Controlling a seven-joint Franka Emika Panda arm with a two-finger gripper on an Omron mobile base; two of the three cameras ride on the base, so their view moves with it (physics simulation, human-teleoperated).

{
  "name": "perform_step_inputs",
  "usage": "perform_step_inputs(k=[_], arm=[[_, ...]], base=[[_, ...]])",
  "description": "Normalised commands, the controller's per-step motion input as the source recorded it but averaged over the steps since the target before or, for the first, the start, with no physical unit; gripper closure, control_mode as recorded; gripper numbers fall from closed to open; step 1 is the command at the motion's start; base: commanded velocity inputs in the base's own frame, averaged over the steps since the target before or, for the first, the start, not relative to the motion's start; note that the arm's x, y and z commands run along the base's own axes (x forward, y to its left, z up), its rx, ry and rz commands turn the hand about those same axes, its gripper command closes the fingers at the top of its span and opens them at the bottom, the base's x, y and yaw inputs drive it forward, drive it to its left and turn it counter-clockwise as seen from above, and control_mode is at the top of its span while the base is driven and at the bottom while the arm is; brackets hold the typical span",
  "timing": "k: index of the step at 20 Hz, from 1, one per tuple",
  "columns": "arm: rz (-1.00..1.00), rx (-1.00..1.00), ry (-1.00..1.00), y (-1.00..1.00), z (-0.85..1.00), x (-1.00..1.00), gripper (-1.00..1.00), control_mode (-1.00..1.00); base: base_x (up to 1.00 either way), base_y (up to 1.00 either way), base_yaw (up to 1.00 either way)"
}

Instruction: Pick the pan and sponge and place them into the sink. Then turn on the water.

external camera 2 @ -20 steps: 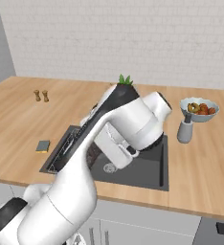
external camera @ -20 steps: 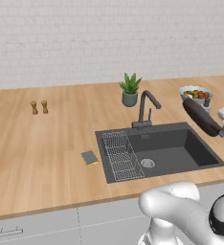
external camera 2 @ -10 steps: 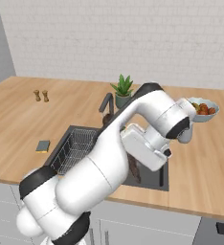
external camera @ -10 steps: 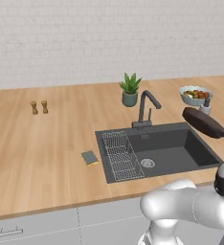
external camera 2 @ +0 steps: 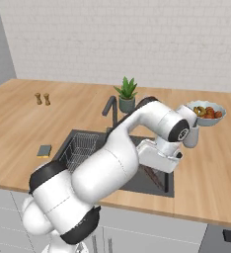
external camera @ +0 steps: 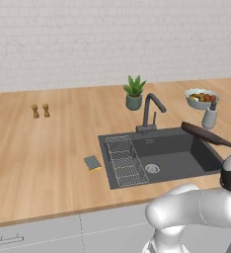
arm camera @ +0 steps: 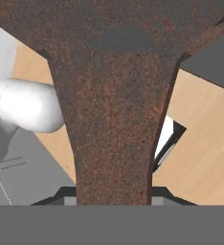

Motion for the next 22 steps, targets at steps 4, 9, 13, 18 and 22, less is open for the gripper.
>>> perform_step_inputs(k=[4, 9, 13, 18, 22], arm=[[0.00, -0.15, -0.40, 0.31, -0.28, 0.28, 1.00, -1.00], [0.07, -0.20, -0.19, 0.17, -0.17, 0.44, 1.00, -1.00], [0.27, -0.24, 0.04, 0.00, -0.24, 0.58, 1.00, -1.00], [0.32, -0.07, -0.04, -0.29, -0.36, 0.35, 1.00, -1.00], [0.18, 0.00, -0.22, -0.09, -0.33, 0.39, 1.00, -1.00]], base=[[0.00, 0.00, 0.00], [0.00, 0.00, 0.00], [0.00, 0.00, 0.00], [0.00, 0.00, 0.00], [0.00, 0.00, 0.00]])
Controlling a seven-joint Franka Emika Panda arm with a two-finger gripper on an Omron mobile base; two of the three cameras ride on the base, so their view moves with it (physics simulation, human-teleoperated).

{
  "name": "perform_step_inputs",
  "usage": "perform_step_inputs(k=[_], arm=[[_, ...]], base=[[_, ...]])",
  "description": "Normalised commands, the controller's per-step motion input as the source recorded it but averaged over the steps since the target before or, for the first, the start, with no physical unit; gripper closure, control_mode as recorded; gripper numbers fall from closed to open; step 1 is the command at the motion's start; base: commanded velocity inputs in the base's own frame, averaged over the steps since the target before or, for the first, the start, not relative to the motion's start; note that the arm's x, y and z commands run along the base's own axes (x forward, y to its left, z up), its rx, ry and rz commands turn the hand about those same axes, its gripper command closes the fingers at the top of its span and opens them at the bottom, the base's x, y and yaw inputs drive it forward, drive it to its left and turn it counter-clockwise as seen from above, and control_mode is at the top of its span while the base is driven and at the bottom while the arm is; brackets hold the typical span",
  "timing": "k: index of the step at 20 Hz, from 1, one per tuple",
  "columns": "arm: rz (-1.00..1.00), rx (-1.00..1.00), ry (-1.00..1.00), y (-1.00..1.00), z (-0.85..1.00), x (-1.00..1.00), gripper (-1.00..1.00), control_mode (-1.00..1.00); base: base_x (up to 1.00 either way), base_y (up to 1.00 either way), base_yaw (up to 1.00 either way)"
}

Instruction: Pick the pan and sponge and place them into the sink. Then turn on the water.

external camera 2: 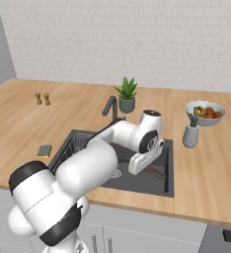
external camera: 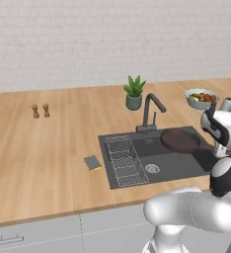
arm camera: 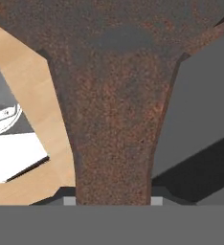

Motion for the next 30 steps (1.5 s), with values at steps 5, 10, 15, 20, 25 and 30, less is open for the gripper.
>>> perform_step_inputs(k=[5, 10, 15, 20, 25, 30], arm=[[0.02, 0.00, -0.17, 0.15, -0.20, 0.62, 1.00, -1.00], [0.00, 0.00, -0.03, 0.15, -0.32, 0.67, 1.00, -1.00], [0.02, 0.01, 0.00, 0.00, -0.50, 0.59, 1.00, -1.00], [0.01, 0.03, 0.00, 0.00, -0.58, 0.40, 1.00, -1.00], [0.00, 0.04, 0.00, 0.00, -0.48, 0.39, 1.00, -1.00], [0.00, 0.01, 0.00, 0.05, -0.42, 0.45, 1.00, -1.00]], base=[[0.00, 0.00, 0.00], [0.00, 0.00, 0.00], [0.00, 0.00, 0.00], [0.00, 0.00, 0.00], [0.00, 0.00, 0.00], [0.00, 0.00, 0.00]])
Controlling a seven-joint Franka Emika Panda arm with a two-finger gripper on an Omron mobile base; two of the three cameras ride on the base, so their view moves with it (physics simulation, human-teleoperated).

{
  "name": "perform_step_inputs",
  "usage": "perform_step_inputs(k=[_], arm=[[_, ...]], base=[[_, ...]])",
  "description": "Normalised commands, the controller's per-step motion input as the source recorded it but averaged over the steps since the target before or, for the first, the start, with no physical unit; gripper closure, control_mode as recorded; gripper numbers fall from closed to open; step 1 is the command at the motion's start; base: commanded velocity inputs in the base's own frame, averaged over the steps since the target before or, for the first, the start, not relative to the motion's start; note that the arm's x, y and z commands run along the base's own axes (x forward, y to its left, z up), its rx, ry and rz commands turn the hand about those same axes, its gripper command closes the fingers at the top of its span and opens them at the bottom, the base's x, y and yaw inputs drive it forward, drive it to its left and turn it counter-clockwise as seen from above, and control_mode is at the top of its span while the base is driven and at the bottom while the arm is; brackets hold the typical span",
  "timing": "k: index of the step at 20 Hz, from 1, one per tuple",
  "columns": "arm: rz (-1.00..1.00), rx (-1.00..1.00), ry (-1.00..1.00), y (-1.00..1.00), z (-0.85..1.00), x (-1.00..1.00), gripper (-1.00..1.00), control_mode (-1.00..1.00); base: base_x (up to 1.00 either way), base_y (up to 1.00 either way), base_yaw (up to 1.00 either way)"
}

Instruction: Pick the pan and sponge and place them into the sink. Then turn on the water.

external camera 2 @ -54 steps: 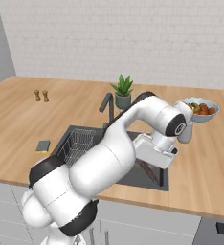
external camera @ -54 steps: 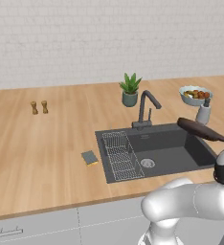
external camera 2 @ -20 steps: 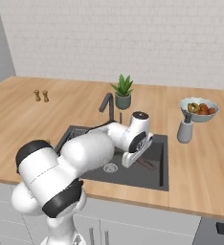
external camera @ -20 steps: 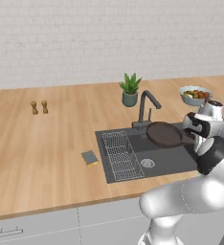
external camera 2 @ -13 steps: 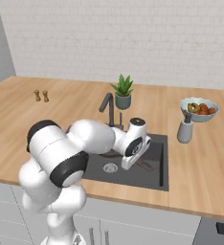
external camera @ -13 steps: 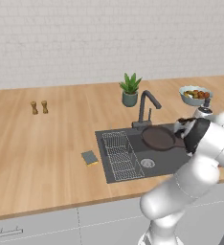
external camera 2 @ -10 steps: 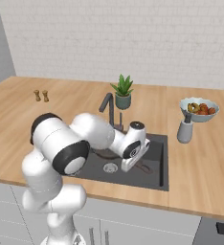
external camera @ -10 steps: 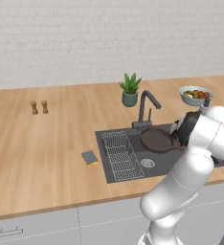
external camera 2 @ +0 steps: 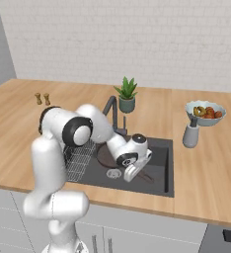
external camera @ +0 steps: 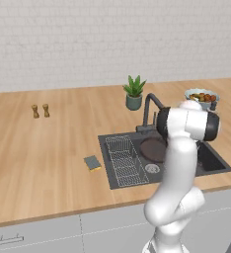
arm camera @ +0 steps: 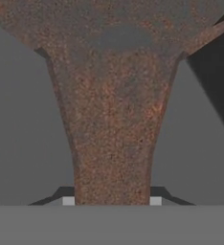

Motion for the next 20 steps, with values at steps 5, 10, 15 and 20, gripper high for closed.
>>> perform_step_inputs(k=[5, 10, 15, 20], arm=[[0.00, 0.00, 0.00, 0.02, -0.55, 0.47, 1.00, -1.00], [0.00, 0.00, 0.00, 0.01, -0.52, 0.40, 1.00, -1.00], [0.00, 0.00, 0.00, 0.12, -0.50, 0.43, 1.00, -1.00], [0.00, 0.00, 0.00, 0.20, -0.53, 0.39, 1.00, -1.00]], base=[[0.00, 0.00, 0.00], [0.00, 0.00, 0.00], [0.00, 0.00, 0.00], [0.00, 0.00, 0.00]])
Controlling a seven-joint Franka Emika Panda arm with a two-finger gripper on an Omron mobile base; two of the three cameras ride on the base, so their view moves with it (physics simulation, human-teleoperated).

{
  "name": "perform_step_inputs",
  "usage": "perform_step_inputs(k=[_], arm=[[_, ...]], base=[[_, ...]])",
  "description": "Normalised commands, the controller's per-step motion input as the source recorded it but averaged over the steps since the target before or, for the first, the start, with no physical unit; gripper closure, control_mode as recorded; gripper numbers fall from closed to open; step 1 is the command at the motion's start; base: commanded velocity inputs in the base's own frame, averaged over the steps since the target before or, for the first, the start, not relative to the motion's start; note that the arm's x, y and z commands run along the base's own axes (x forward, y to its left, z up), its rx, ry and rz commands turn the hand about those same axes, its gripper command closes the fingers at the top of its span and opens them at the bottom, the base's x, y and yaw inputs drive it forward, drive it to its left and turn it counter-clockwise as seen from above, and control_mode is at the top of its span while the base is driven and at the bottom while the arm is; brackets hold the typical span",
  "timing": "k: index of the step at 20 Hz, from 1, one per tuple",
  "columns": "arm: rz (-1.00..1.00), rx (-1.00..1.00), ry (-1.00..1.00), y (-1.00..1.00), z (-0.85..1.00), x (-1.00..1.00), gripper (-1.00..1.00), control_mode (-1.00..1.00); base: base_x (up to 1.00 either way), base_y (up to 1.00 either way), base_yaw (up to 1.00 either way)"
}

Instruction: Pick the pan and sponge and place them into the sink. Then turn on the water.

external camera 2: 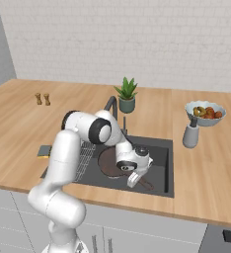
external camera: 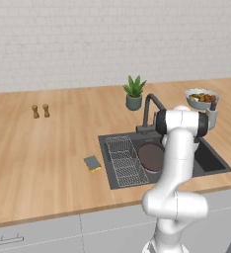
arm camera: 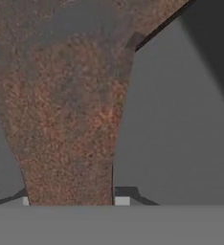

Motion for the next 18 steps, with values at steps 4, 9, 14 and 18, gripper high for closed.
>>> perform_step_inputs(k=[4, 9, 14, 18], arm=[[0.00, -0.01, 0.00, 0.31, -0.65, 0.11, 1.00, -1.00], [0.01, 0.00, 0.00, 0.31, -0.70, 0.00, 1.00, -1.00], [0.00, 0.00, -0.02, 0.27, -0.53, -0.02, 1.00, -1.00], [0.00, 0.00, -0.21, 0.23, -0.02, -0.25, -1.00, -1.00]], base=[[0.00, 0.00, 0.00], [0.00, 0.00, 0.00], [0.00, 0.00, 0.00], [0.00, 0.00, 0.00]])
